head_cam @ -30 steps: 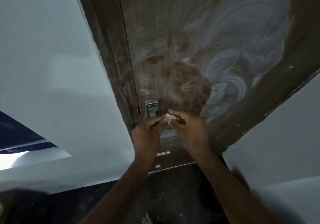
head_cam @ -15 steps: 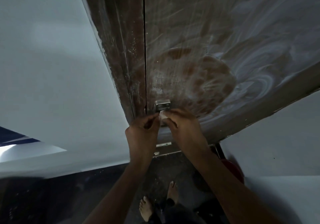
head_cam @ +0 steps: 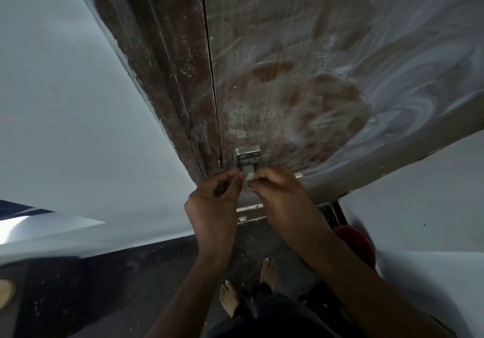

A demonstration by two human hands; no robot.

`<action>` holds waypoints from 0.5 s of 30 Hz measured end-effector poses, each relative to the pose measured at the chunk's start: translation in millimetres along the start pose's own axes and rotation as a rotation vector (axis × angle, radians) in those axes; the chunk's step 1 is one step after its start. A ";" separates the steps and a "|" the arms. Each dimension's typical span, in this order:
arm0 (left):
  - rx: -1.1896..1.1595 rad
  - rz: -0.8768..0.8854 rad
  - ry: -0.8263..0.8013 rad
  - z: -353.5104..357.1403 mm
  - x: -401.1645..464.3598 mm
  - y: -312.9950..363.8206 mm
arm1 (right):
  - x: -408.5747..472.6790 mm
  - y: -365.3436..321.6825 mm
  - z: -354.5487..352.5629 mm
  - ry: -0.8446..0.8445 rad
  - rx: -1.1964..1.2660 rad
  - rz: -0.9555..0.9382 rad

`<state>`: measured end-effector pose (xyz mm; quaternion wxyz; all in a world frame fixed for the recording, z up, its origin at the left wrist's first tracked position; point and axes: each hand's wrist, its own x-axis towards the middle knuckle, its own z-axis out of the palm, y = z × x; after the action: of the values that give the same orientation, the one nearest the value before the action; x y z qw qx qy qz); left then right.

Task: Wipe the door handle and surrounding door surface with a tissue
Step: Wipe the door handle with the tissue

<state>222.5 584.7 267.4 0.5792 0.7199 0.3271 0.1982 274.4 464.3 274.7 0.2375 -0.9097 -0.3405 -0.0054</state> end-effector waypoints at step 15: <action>0.067 0.047 -0.031 2.0 0.8 6.1 | 7.5 -2.6 2.8 0.022 0.033 -0.028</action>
<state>225.8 583.2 272.7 0.5550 0.7493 0.3075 0.1896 278.1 471.8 274.7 0.2562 -0.9007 -0.3505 -0.0129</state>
